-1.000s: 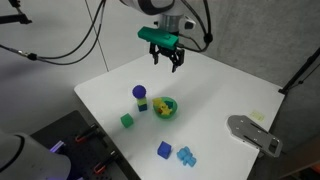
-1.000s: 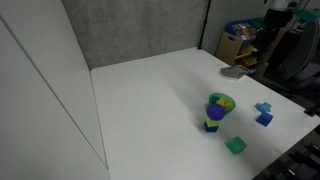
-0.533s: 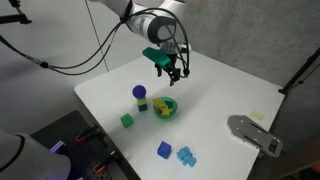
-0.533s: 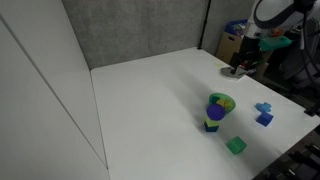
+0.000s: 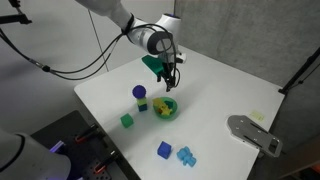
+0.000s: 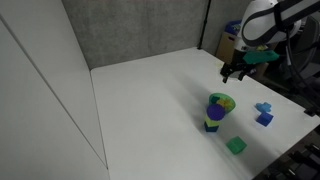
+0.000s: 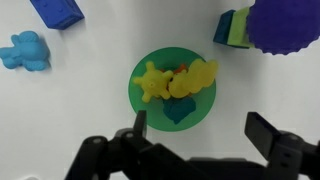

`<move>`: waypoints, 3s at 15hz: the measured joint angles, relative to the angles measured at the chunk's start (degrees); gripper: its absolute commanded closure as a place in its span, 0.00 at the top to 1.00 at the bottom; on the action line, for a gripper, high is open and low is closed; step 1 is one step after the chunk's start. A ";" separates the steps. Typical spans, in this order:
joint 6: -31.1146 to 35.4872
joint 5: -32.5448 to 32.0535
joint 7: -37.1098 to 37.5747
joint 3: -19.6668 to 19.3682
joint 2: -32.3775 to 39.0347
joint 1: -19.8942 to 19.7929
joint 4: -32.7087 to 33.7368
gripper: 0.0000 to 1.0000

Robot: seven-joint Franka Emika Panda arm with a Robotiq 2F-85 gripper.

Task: Remove one yellow toy from the green bowl and put it on the table

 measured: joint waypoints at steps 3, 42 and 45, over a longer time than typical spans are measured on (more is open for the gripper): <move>-0.03 -0.12 0.55 -0.19 0.37 -0.03 0.04 1.00; 3.32 9.48 -0.08 2.62 13.35 -4.90 10.73 0.08; 3.33 9.28 -0.91 0.97 13.42 -6.38 10.48 0.08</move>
